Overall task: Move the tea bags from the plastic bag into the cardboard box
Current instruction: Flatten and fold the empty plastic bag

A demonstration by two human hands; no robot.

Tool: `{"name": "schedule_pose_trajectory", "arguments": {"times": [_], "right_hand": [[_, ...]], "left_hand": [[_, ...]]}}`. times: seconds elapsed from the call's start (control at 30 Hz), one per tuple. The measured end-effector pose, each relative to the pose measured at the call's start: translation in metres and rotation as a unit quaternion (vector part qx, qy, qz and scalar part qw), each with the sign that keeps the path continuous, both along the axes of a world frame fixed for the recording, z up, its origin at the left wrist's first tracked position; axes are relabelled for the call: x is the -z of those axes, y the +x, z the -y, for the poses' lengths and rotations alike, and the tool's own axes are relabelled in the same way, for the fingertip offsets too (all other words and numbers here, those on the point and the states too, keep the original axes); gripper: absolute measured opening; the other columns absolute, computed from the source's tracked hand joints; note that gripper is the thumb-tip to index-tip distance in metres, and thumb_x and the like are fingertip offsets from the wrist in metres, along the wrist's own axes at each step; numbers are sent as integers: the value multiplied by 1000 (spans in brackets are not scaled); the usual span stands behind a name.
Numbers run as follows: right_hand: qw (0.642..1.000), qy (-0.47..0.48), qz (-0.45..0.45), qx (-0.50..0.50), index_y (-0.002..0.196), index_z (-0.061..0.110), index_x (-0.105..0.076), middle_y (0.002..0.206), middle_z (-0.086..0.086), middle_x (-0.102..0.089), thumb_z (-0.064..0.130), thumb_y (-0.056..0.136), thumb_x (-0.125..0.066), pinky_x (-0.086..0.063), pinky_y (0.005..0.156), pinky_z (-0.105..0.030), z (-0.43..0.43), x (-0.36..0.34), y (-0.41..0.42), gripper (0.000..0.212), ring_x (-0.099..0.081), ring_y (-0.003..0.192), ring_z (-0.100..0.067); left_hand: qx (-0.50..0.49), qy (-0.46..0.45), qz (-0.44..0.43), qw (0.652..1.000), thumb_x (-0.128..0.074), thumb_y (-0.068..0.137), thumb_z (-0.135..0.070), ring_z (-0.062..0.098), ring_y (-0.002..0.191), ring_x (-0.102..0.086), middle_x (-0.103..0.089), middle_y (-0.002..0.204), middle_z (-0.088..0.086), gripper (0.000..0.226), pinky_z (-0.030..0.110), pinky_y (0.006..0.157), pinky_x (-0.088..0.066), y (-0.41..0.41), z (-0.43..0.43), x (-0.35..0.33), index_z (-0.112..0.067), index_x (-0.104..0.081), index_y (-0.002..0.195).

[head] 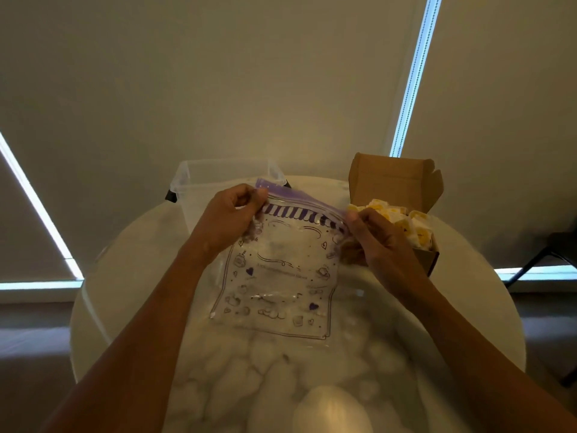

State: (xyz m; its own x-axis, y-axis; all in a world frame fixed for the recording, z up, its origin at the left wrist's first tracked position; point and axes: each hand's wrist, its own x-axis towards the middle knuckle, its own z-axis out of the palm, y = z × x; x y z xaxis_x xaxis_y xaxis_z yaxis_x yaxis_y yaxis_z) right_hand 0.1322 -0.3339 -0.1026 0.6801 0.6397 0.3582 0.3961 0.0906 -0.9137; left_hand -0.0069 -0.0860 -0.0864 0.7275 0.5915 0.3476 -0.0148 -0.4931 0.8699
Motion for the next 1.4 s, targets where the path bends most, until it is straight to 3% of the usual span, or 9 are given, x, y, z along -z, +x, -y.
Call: {"name": "schedule_pose_trajectory", "arguments": {"times": [0.27,0.4,0.57,0.8,0.9,1.03,1.13,1.2,1.4], "right_hand": [[992,-41,115,33,89,8,-70,78,12,-79,52,98,-63,-56,59,-15,-30,-53,17,46,-77,74,-9],[999,-13,37,-2,98,1,-68,86,1,-82,45,100,-66,-63,63,-28,-41,-39,5,44,-79,71,-22],[968,25,-178,-176,140,21,-46,123,-11,-76,29,98,-73,-66,82,-47,-52,-20,-16,51,-78,105,-34],[992,-2,-98,-78,117,8,-72,99,-9,-81,25,105,-65,-65,69,-34,-45,-17,-8,22,-80,87,-24],[995,-59,-19,-73,117,7,-70,92,-11,-79,18,110,-56,-60,59,-33,-37,-19,6,20,-78,74,-23],[963,-168,54,-206,117,13,-72,97,-13,-76,21,111,-53,-61,77,-49,-23,-17,23,21,-76,86,-32],[945,-185,89,-256,116,15,-72,100,-10,-77,22,111,-55,-61,79,-39,-24,-16,18,19,-75,87,-24],[950,-161,70,-257,117,11,-72,102,-12,-77,22,109,-58,-60,73,-30,-26,-17,15,19,-76,85,-22],[952,-202,64,-220,116,21,-76,105,0,-81,46,97,-71,-64,88,-41,-17,-22,24,31,-77,98,-21]], "left_hand": [[-129,157,73,976,-48,116,-43,-13,87,-71,-73,97,-18,31,8,68,-57,-7,13,-3,-15,-62,119],[-153,160,86,971,-47,117,-39,-24,82,-67,-67,97,-26,22,3,65,-53,-24,17,4,-21,-57,120],[-219,91,113,965,-43,117,-44,-13,72,-71,-71,89,-16,27,8,58,-54,-36,13,17,-21,-56,113],[-244,57,99,963,-55,115,-35,3,68,-73,-72,98,-13,15,22,56,-58,-31,5,21,-22,-59,122],[-222,83,84,968,-65,106,-11,5,98,-72,-68,120,-14,33,28,83,-62,-28,10,22,-22,-56,136],[-162,230,49,958,-59,104,-40,6,121,-62,-70,128,-17,28,35,108,-47,-20,24,17,-28,-70,128],[-32,160,-63,985,-48,108,-70,-4,111,-68,-75,123,-19,46,28,99,-53,-8,40,10,-36,-72,129],[14,130,-94,987,-53,106,-68,-4,97,-74,-80,110,-16,45,24,91,-58,1,42,8,-36,-79,122],[-41,61,20,997,-73,101,-50,11,82,-78,-81,91,-15,20,17,74,-62,-12,27,11,-32,-81,103]]}}
